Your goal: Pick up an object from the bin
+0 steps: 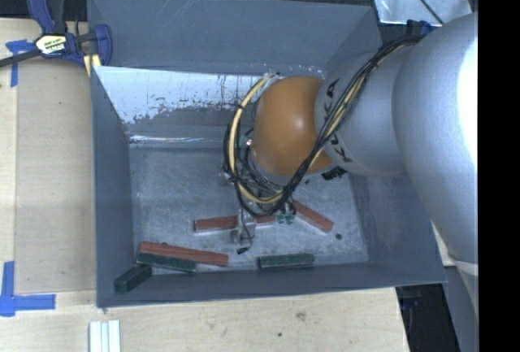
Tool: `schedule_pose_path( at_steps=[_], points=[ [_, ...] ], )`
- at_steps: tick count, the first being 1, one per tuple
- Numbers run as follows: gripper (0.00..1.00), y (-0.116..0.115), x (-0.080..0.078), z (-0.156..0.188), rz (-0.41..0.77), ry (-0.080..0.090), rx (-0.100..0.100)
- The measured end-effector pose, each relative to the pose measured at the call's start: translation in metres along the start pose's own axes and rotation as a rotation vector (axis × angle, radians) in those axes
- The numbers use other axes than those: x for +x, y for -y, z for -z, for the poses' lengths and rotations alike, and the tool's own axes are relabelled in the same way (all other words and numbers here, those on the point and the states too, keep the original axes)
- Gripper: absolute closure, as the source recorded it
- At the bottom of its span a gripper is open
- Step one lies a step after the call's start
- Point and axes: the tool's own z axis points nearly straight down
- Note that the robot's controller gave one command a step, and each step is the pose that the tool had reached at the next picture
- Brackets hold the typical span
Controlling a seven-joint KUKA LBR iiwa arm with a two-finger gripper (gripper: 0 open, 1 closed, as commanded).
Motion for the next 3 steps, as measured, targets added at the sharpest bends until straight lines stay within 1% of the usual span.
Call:
schedule_pose_path(
  at_steps=[1,2,3],
  points=[
    [1.0,0.0,-0.001,0.001,0.001,0.002,0.0],
    [1.0,0.0,-0.001,0.001,0.001,0.002,0.0],
    [1.0,0.052,-0.044,0.197,0.055,0.012,0.002]
  ],
)
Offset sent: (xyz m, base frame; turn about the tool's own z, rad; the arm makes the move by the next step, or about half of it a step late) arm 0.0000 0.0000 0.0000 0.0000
